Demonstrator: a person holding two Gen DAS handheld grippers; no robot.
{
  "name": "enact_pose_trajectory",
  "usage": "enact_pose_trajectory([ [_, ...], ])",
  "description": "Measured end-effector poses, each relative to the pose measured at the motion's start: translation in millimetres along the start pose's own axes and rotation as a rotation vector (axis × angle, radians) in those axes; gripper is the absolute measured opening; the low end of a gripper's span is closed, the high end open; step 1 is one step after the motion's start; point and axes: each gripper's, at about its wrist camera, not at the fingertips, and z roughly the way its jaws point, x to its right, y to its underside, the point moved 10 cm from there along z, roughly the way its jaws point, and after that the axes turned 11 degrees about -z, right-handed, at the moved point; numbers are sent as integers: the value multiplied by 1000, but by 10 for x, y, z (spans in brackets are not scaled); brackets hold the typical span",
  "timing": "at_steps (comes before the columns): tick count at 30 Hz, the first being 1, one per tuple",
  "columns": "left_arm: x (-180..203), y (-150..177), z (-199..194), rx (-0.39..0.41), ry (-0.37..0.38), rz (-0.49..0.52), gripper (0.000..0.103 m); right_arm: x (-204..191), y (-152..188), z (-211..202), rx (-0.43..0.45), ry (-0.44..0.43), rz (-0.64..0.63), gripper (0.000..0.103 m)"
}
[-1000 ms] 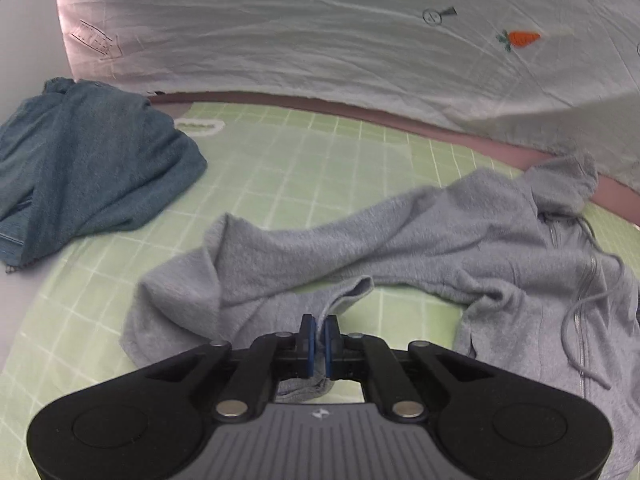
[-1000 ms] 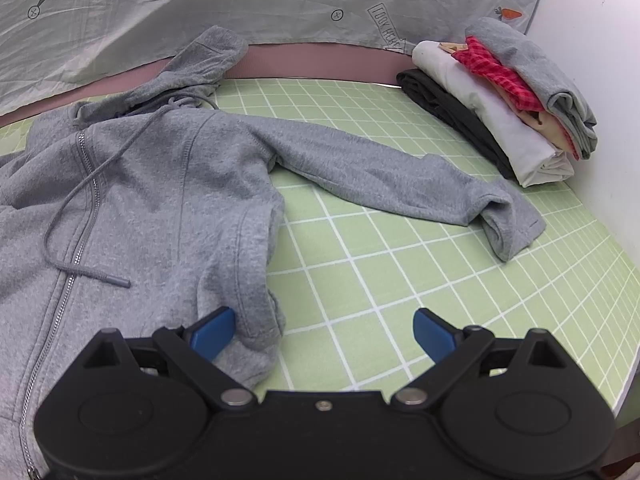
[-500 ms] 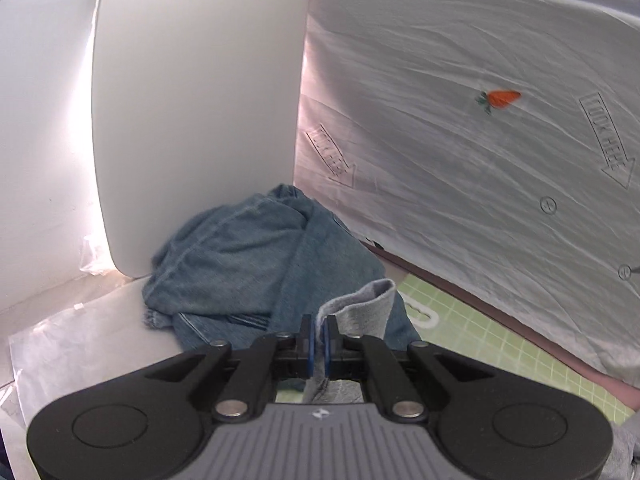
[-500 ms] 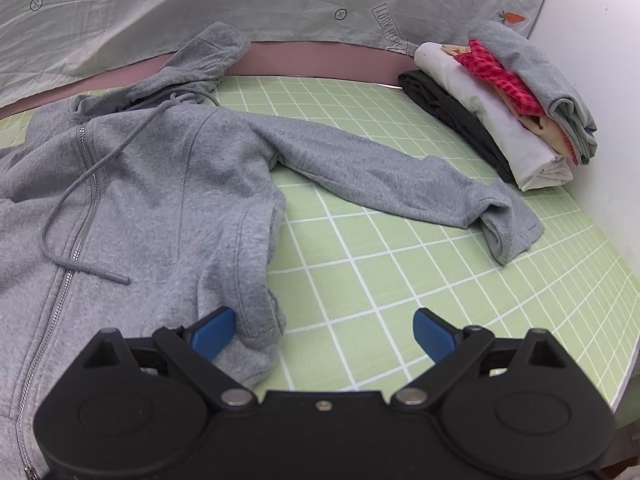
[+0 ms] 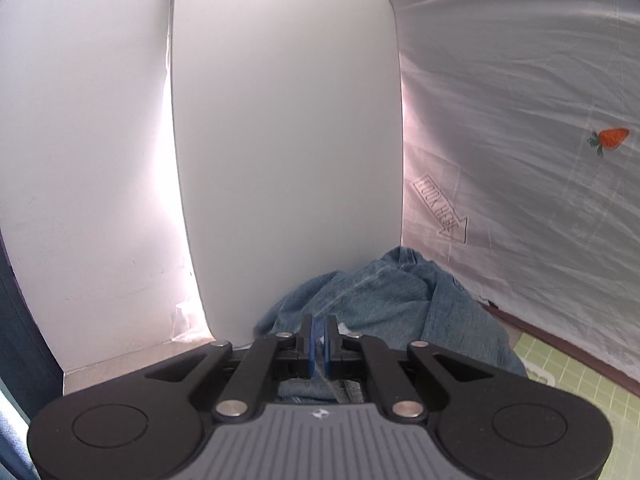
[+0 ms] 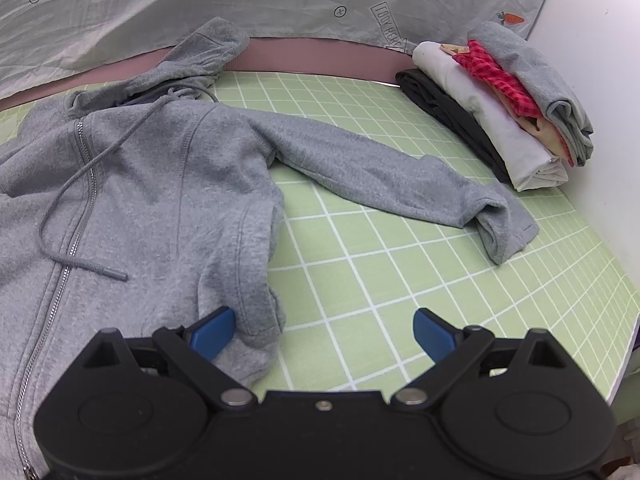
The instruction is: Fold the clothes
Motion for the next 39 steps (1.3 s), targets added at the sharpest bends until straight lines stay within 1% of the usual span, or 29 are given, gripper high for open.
enact_pose_trajectory([
  [3,-63,224,49,-64,-8,-3,8,14,2,-14,1,-1,11,97],
  [5,-86,372,19,-96,-13,2,19,35,9,-33,4,-3,22,97],
  [7,-74,527,-54,-135,-1,-6,25,63,22,-55,8,-8,37,97],
  [9,22,764,-182,-197,51,0,30,109,40,-80,14,-15,59,97],
  [10,103,902,-260,-229,83,17,33,133,52,-94,17,-18,70,97],
  [11,199,1060,-348,-264,118,44,38,160,68,-113,20,-19,80,97],
  [13,394,1411,-546,-342,188,108,43,217,104,-149,25,-28,101,97],
  [15,628,1820,-768,-438,267,158,44,262,117,-183,41,-70,133,96],
  [16,727,2007,-894,-488,308,171,44,270,114,-200,54,-107,151,96],
  [18,914,2346,-1178,-590,397,203,44,258,92,-224,84,-201,188,95],
  [20,1073,2593,-1482,-663,477,230,45,202,57,-229,108,-317,220,92],
  [21,1147,2696,-1640,-690,516,242,45,172,41,-216,108,-351,225,91],
  [23,1288,2879,-1931,-711,582,288,58,84,-6,-157,99,-432,229,87],
  [24,1342,2956,-2043,-715,601,311,60,36,-33,-123,94,-471,231,87],
  [27,1441,3146,-2227,-735,615,346,61,-93,-106,6,73,-581,246,86],
  [29,1467,3255,-2276,-765,613,346,61,-158,-138,98,56,-632,246,79],
  [31,1488,3354,-2323,-791,610,348,61,-204,-154,168,45,-684,245,76],
  [34,1496,3463,-2370,-805,593,366,61,-239,-146,241,24,-737,252,75],
  [36,1493,3521,-2396,-809,584,376,61,-242,-119,263,14,-762,241,70],
  [39,1491,3563,-2423,-816,577,373,61,-222,-81,260,13,-793,222,70],
])
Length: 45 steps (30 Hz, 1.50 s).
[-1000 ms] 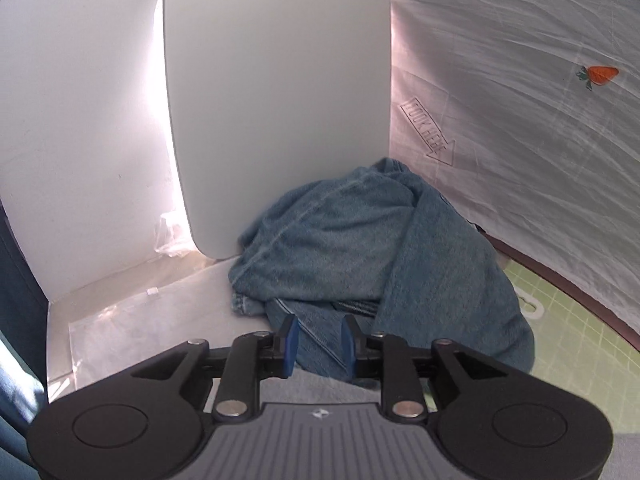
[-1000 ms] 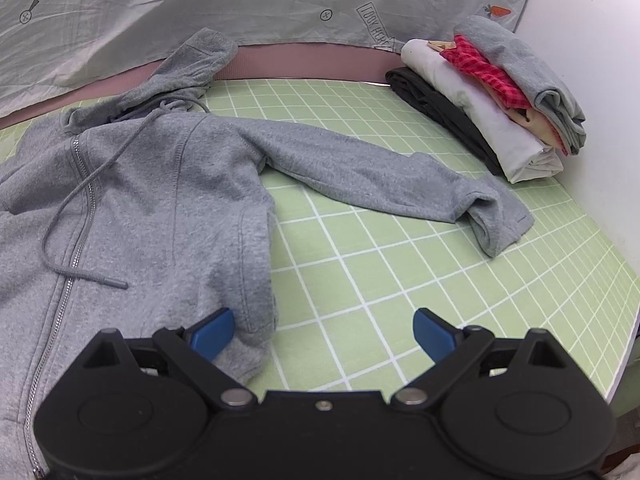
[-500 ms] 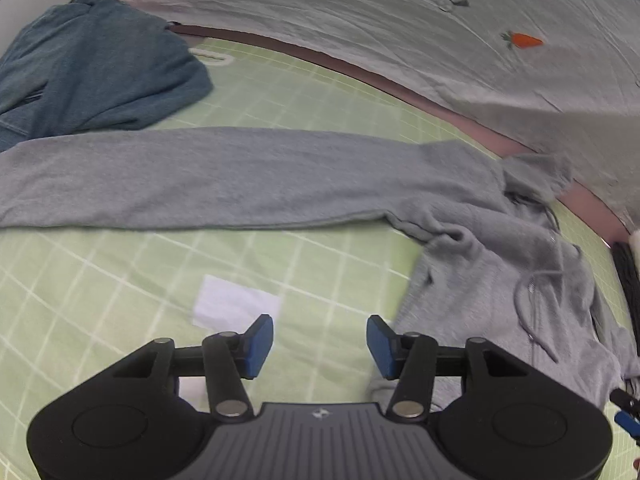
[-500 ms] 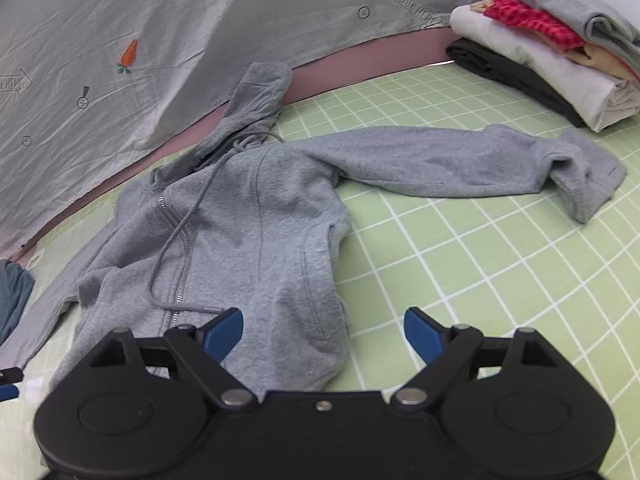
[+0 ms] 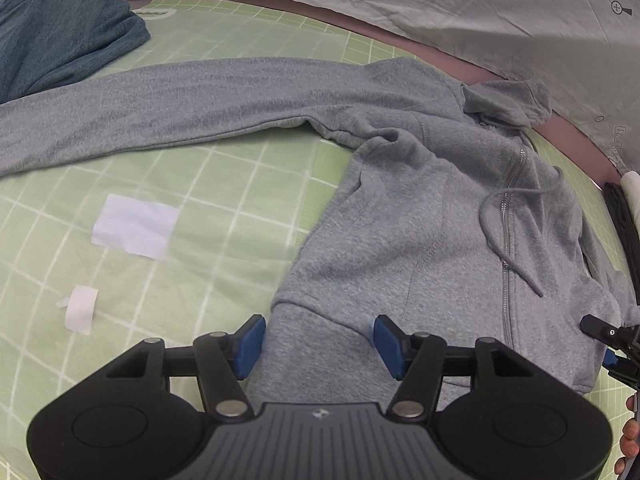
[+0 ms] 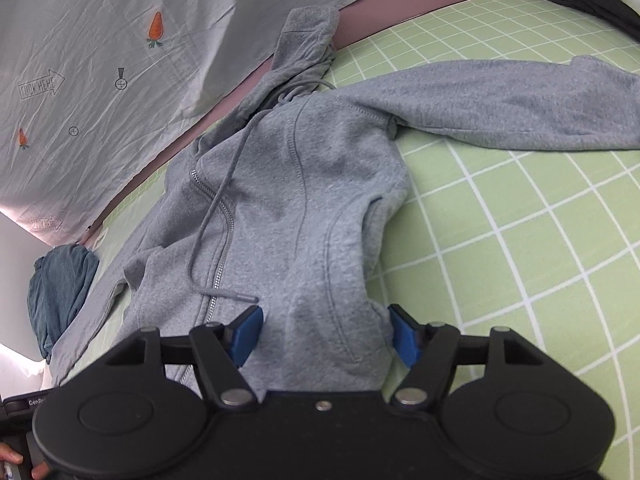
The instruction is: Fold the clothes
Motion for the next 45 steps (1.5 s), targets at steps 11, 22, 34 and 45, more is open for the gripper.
enact_pose_trajectory([
  [11,95,96,-110,4,23,-43,11,-45,107,-155,-67,-115,-35,24],
  [22,292,168,-1079,25,264,-215,10,-115,-352,-1202,163,-411,349,11],
  [34,-94,805,-676,-16,-107,19,35,346,478,-865,-72,-23,164,51],
  [45,-60,874,-479,-53,-111,-12,4,323,775,-821,-134,-163,262,15],
])
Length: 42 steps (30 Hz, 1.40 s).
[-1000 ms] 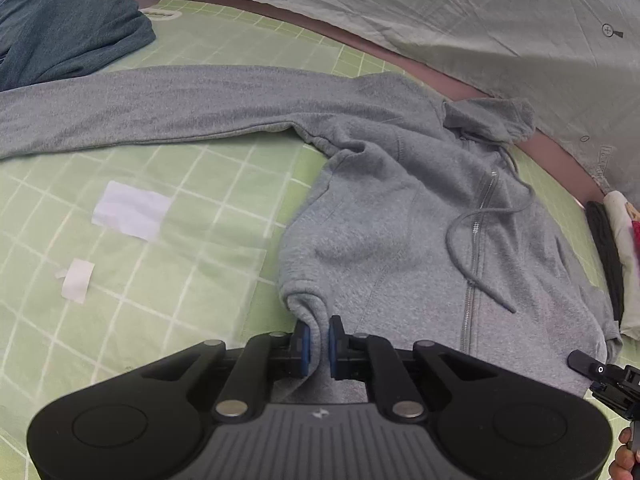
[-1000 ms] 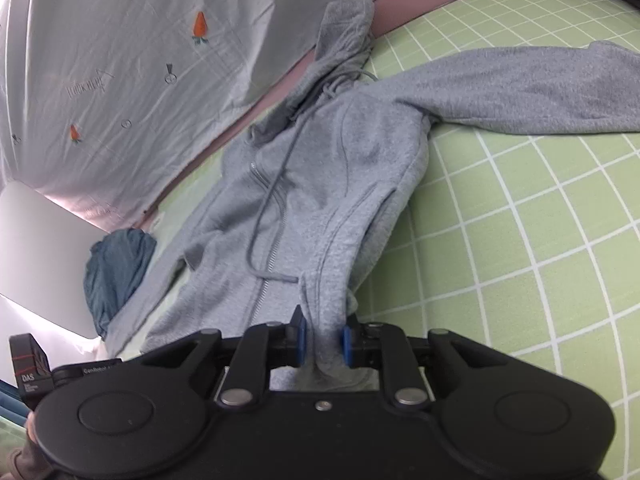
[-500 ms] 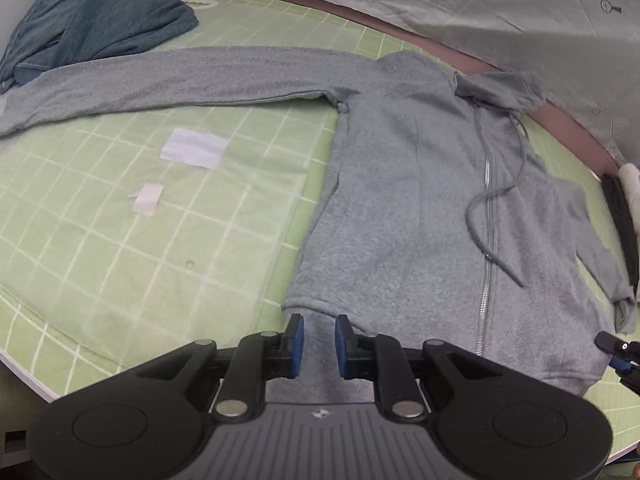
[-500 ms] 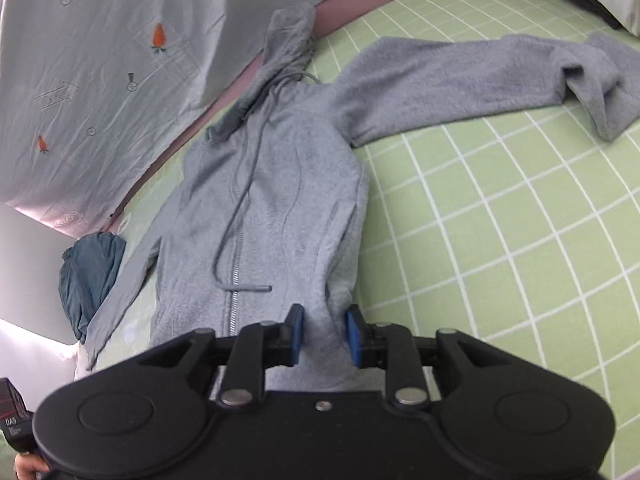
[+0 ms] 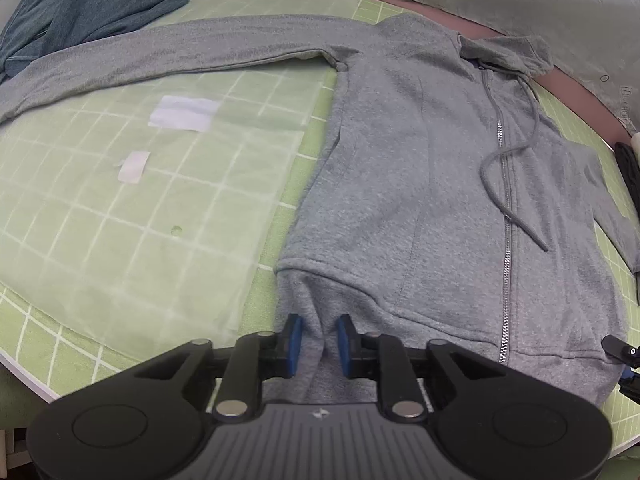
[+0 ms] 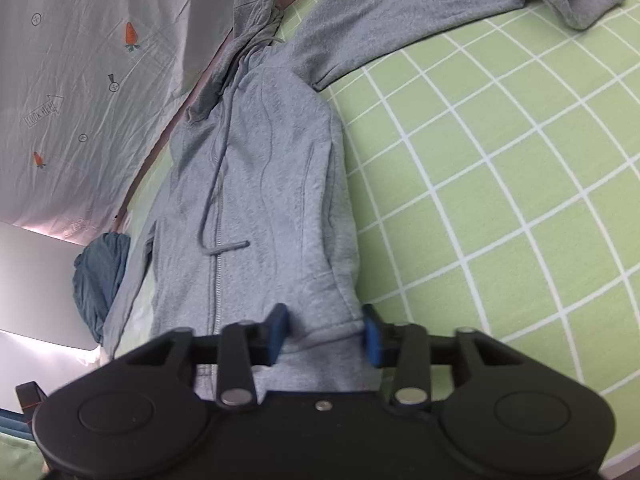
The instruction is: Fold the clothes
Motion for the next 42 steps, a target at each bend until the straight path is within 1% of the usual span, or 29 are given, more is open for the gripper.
enact_pose_trajectory([
  [1,-13,-10,-32,5,4,-7,2,-14,4,-22,1,-34,30,16],
  [2,-30,-24,-93,15,14,-16,2,-35,-15,-94,24,-90,84,14],
  [4,-77,-50,-269,51,25,-6,2,-103,-70,-299,95,-237,200,13],
  [5,-108,-41,-323,57,27,-2,2,-118,-91,-400,129,-276,236,13],
  [6,-146,-4,-317,42,24,-5,2,-114,-92,-462,144,-284,250,13],
  [8,-222,69,-307,14,19,-12,2,-42,-52,-483,124,-191,210,14],
  [10,-332,119,-218,-16,-14,-29,2,45,3,-399,84,-62,150,16],
  [11,-377,131,-192,-22,-18,-48,2,90,28,-364,64,3,119,18],
  [12,-402,129,-189,-23,-8,-69,3,136,51,-334,44,67,89,21],
  [13,-395,99,-225,-14,18,-88,3,175,69,-312,27,126,61,28],
  [14,-378,59,-269,2,35,-96,3,161,58,-324,37,151,53,38],
  [15,-355,19,-302,18,35,-87,4,139,41,-343,55,186,34,44],
  [16,-326,-20,-322,29,28,-68,5,116,24,-362,71,219,16,52],
  [18,-254,-93,-339,42,17,-29,8,100,14,-357,75,263,-13,51],
  [20,-175,-148,-318,39,24,-7,21,105,11,-354,69,308,-37,54],
  [21,-125,-166,-293,35,28,7,24,108,9,-357,66,328,-49,56],
  [23,-14,-175,-220,20,23,50,32,135,-26,-374,75,388,-71,68],
  [25,126,-165,-126,5,9,108,38,182,-43,-427,86,435,-93,75],
  [27,276,-142,-32,-9,1,158,44,217,-67,-465,90,469,-123,76],
  [28,350,-127,16,-13,-16,177,50,232,-85,-487,94,481,-146,76],
  [30,485,-100,77,-13,-45,209,51,289,-139,-553,114,505,-183,76],
  [32,588,-77,83,2,-71,223,53,384,-221,-633,144,519,-196,75],
  [35,669,-68,43,52,-134,207,56,602,-418,-726,165,522,-210,72],
  [37,721,-76,-4,92,-169,185,57,767,-580,-791,168,550,-249,71],
  [38,748,-83,-32,111,-195,164,59,859,-663,-839,170,571,-261,71],
  [40,795,-104,-87,159,-233,102,64,1041,-838,-964,197,575,-259,71],
  [42,886,-102,-111,191,-238,57,65,1234,-1000,-1081,222,576,-255,71],
])
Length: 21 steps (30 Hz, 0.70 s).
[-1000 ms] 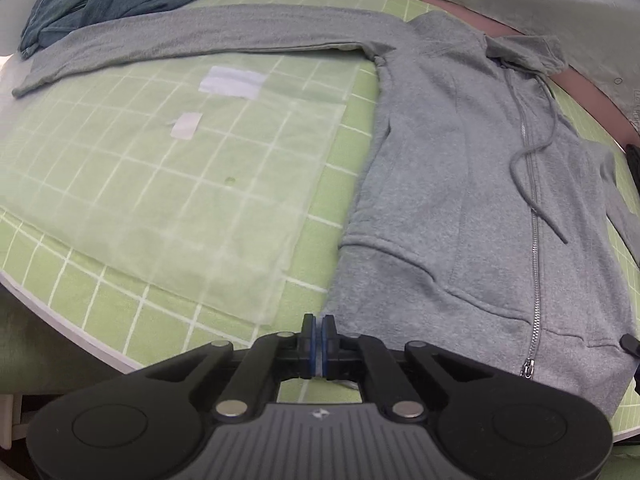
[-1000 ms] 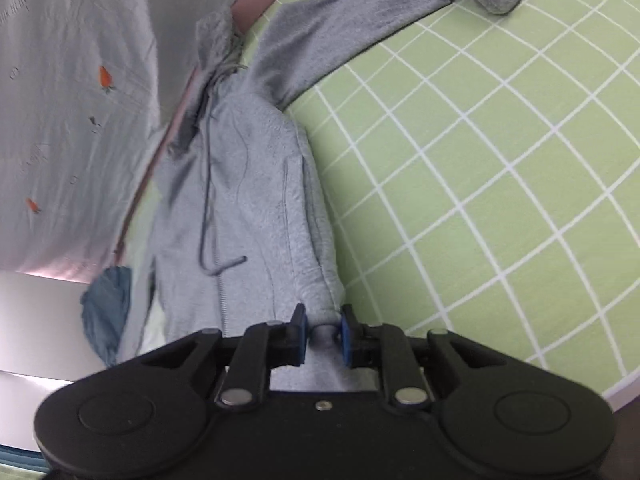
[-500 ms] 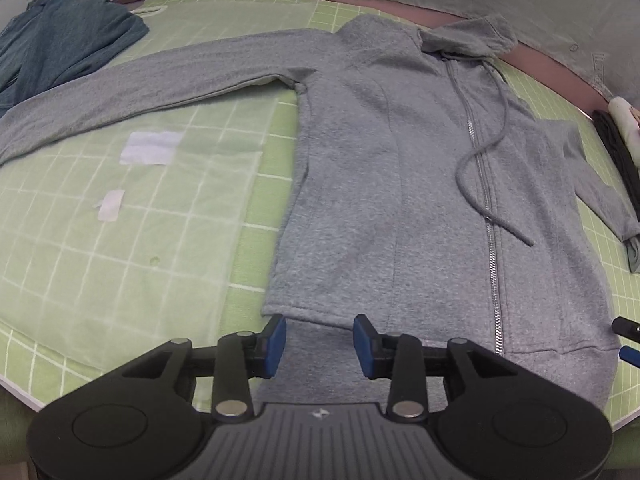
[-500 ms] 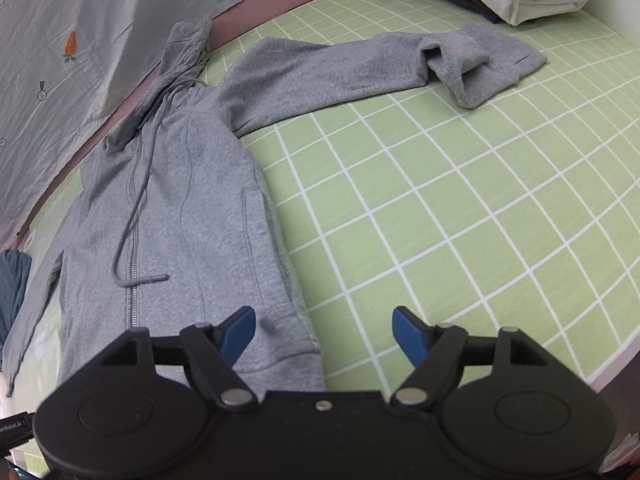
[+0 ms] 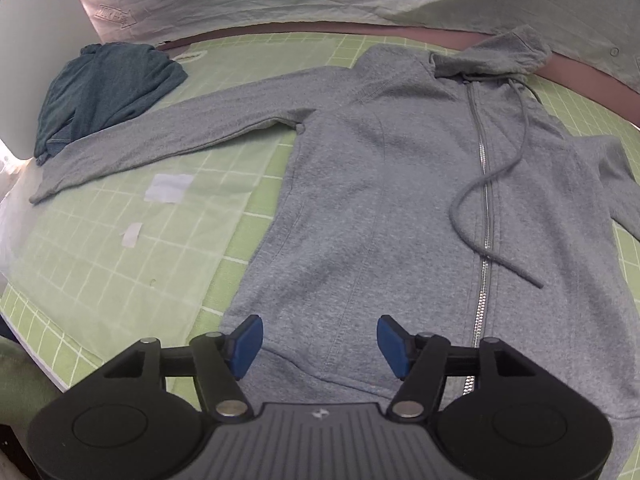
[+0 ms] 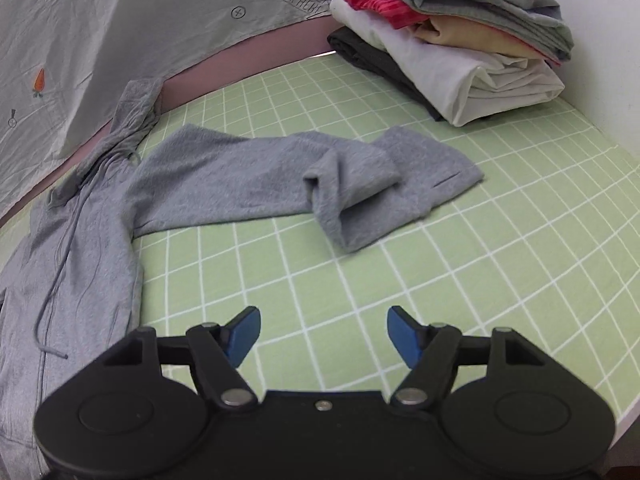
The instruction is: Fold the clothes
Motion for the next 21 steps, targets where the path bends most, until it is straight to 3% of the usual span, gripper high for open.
enact_pose_trajectory([
  [3,256,65,0,3,1,-13,69,380,-120,106,14,33,-3,70],
  [6,527,185,50,0,-1,5,75,764,-225,276,2,58,12,59],
  [10,797,350,209,-65,13,-14,76,1125,-401,456,7,99,-2,57],
  [15,968,386,360,-98,-18,-17,78,1278,-665,735,11,104,-55,60],
  [21,1024,351,410,-98,-66,0,89,1228,-820,1054,-13,92,-136,62],
])
